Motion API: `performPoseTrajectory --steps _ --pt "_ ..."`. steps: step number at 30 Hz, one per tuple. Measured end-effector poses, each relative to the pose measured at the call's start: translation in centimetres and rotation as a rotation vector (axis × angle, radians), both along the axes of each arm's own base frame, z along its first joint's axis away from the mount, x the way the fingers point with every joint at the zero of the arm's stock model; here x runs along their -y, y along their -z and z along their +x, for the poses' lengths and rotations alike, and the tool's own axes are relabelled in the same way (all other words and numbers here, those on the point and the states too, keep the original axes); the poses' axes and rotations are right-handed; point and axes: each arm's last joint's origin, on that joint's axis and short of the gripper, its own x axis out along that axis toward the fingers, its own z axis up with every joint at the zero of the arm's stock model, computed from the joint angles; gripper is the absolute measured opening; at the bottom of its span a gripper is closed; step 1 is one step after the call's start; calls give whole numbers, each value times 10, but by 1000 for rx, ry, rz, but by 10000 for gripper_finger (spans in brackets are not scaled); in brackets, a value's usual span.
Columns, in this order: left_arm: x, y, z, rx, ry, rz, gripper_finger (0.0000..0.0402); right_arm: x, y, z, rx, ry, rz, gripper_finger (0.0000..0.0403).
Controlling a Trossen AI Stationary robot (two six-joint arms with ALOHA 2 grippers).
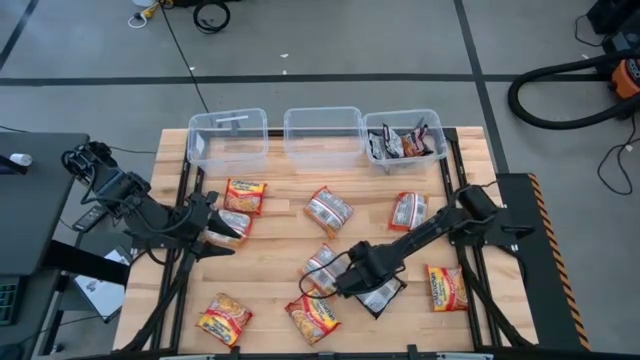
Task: Sort Maruchan noodles
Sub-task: Put the black noodle pack into the top right transparent bin
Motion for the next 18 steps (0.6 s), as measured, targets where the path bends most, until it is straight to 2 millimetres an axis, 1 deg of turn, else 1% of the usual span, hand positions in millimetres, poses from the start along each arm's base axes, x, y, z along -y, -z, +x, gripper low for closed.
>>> performPoseTrajectory --steps 2,4,6,9,13,14,15,16,17,18 --pt "0 0 0 0 0 0 180 0 1 3 22 58 17 282" --pt "0 0 0 0 0 0 180 -1 0 4 28 73 34 279" --pt "0 0 0 0 1 3 180 -1 0 2 0 8 44 275" --pt "0 0 0 6 11 25 180 1 3 -4 -67 -195 61 273" --pt "0 0 0 7 13 30 180 6 8 -14 -149 -576 49 272" --pt "0 0 0 7 13 30 180 7 9 -15 -162 -646 44 272" --pt "0 0 0 6 12 28 180 10 8 -17 -189 -679 42 272" --pt "0 0 0 5 10 23 180 12 8 -18 -213 -674 40 272" --pt "0 0 0 4 9 20 180 14 8 -19 -224 -621 41 272" --pt "0 0 0 4 11 18 180 15 6 -17 -221 -527 37 272"
